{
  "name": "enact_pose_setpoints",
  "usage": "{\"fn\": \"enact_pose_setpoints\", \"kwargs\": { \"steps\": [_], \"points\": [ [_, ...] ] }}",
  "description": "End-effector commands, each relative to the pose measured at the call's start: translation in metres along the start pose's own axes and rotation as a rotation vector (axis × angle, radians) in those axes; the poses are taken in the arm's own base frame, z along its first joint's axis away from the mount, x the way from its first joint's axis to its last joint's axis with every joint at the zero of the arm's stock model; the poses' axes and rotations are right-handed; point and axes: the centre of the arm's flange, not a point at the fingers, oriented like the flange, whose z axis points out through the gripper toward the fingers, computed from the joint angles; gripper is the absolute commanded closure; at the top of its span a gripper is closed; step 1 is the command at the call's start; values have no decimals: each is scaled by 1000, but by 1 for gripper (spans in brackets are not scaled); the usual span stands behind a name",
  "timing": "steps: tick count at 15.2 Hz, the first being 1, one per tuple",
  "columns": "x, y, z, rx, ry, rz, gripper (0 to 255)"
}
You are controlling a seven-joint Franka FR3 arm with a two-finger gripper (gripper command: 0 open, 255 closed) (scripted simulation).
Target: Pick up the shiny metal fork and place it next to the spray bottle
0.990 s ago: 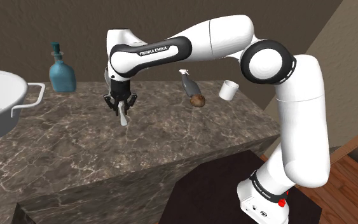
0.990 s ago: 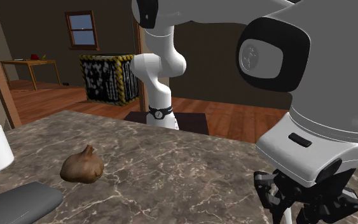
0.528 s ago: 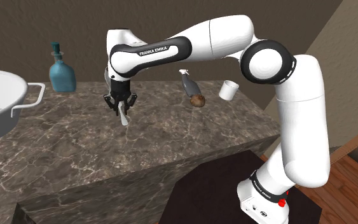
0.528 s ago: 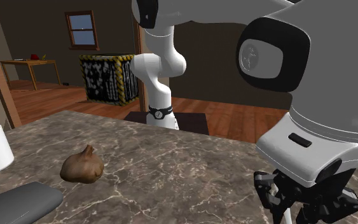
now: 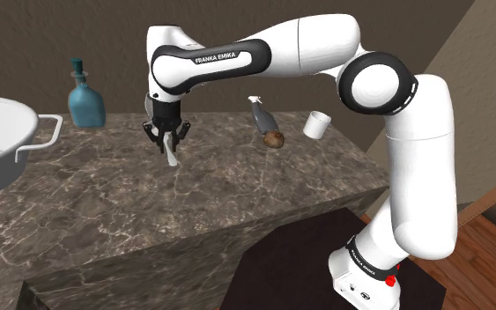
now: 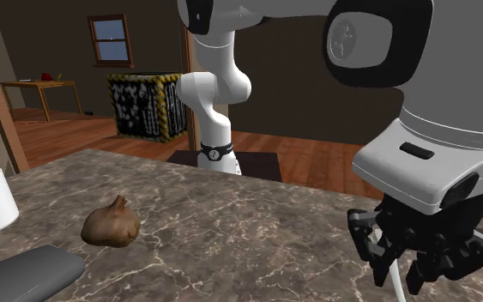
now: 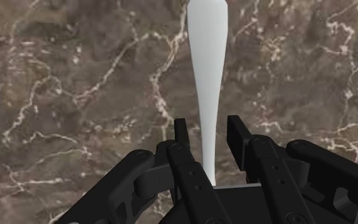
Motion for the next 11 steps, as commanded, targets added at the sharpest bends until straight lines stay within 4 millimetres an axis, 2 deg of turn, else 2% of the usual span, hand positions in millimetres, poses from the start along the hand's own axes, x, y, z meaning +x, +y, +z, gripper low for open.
{"fn": "enact_pose_setpoints", "kwargs": {
  "steps": [1, 11],
  "points": [
    [-1, 1, -10, 0, 0, 0, 255],
    [-9, 0, -62, 0, 0, 0, 255]
  ]
}}
